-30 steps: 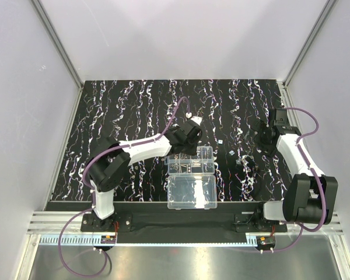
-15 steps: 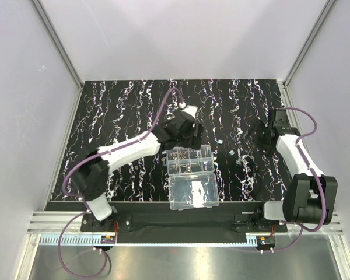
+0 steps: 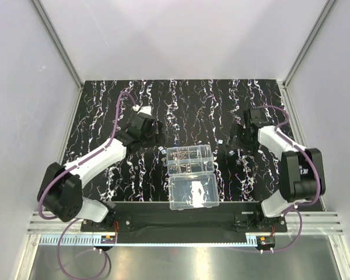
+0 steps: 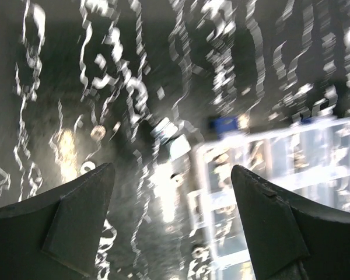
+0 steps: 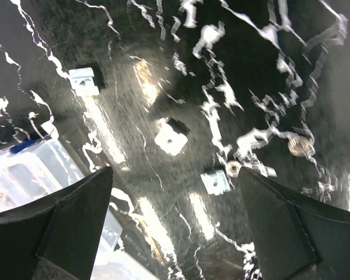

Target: Sort the screws and nuts into containers

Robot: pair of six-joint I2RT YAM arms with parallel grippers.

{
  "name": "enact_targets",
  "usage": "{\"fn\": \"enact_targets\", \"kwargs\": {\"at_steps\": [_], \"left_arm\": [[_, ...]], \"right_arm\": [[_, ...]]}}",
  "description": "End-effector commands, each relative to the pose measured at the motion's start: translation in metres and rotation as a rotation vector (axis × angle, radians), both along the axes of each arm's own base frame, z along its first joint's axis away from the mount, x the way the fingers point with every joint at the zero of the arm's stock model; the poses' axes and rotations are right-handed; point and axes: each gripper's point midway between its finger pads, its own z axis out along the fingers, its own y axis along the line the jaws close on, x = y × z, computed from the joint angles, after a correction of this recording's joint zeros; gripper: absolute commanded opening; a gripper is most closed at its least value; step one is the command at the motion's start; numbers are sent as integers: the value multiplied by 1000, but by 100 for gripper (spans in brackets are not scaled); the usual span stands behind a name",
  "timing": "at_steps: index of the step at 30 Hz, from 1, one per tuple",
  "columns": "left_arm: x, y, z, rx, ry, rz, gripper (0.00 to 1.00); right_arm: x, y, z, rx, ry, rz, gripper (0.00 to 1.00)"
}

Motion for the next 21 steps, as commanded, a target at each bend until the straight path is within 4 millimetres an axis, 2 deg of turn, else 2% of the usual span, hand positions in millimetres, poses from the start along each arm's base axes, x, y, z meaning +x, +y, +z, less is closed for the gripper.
{"fn": "enact_targets", "kwargs": {"at_steps": [1,8,16,21], "left_arm": [[-3,-8,12,-69,-35,-47,86],[-4,-24,-11,-66,24,-98,81],[-10,-72,-22,-97,38,-287,73],[-8,-80,-41,-67,74,-333,67]], "right_arm": [[31,-1,10,-62,-77,81,95],[42,2,-2,-63,-55,111,86],[41,2,-1,-64,-48,96,80],[39,0,0,-69,-47,90,79]]}}
